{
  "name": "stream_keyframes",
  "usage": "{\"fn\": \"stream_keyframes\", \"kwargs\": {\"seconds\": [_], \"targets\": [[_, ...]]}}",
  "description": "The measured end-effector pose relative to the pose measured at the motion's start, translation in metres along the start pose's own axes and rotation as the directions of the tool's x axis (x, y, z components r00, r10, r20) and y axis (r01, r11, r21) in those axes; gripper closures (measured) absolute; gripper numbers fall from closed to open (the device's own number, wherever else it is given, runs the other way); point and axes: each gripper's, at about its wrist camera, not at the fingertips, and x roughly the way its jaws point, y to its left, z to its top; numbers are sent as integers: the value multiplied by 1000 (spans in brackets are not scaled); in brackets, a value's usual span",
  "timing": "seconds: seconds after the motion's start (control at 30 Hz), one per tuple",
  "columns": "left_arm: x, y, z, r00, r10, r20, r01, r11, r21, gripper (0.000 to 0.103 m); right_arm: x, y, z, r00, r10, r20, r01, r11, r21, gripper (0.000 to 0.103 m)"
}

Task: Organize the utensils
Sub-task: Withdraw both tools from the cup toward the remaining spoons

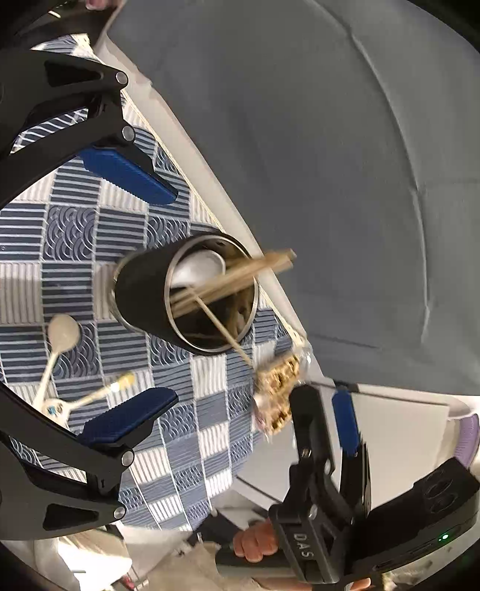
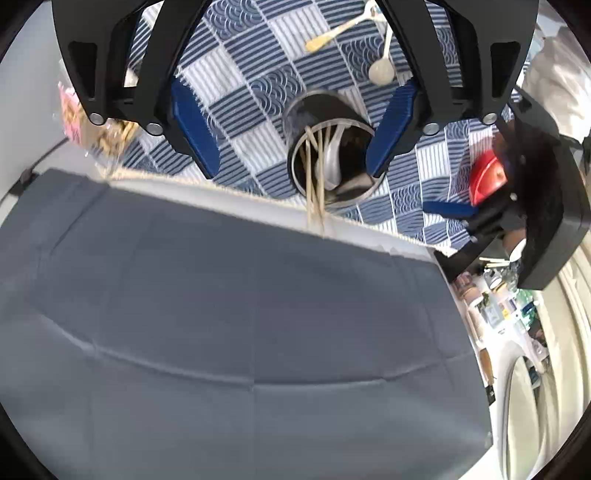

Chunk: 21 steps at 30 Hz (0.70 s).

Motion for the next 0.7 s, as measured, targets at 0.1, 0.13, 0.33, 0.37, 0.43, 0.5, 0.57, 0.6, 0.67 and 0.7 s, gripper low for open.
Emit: {"fn": "stream_keyframes", "kwargs": {"seconds": [0.1, 0.13, 0.33, 0.37, 0.43, 0.5, 0.57, 0.6, 0.67, 0.7], "targets": [[1, -2, -8, 1000, 10, -17, -11, 1000, -20, 6, 6, -4, -16, 999, -10, -31, 11, 999, 31, 19], [3, -1, -12, 1000, 13, -27, -14, 999, -34, 6, 9, -6, -24, 999, -23, -46, 25, 999, 42, 19], [15, -3, -30, 996, 23, -89, -28, 998, -58, 6, 30, -11, -57, 987, -65, -147, 80, 993, 93, 18], [17, -5, -33, 994, 46, -100, -52, 997, -54, 6, 35, -10, -64, 983, -68, -170, 86, 991, 99, 18], [21, -9, -39, 991, 66, -119, -73, 996, -54, 6, 43, -10, -80, 974, -67, -214, 92, 990, 108, 18], [24, -11, -46, 990, 61, -130, -69, 996, -56, 6, 54, -5, -93, 962, -93, -258, 123, 987, 103, 18], [29, -11, -54, 985, 40, -167, -53, 996, -70, 6, 60, -3, -105, 953, -107, -282, 142, 984, 106, 16], [30, -11, -57, 983, 39, -181, -53, 996, -74, 6, 64, -3, -111, 949, -108, -296, 147, 983, 114, 16], [32, -11, -64, 976, 36, -215, -58, 994, -96, 6, 73, -2, -122, 942, -97, -321, 148, 979, 140, 16], [33, -9, -68, 976, 29, -217, -56, 991, -119, 6, 75, -2, -126, 941, -91, -327, 146, 978, 149, 16]]}}
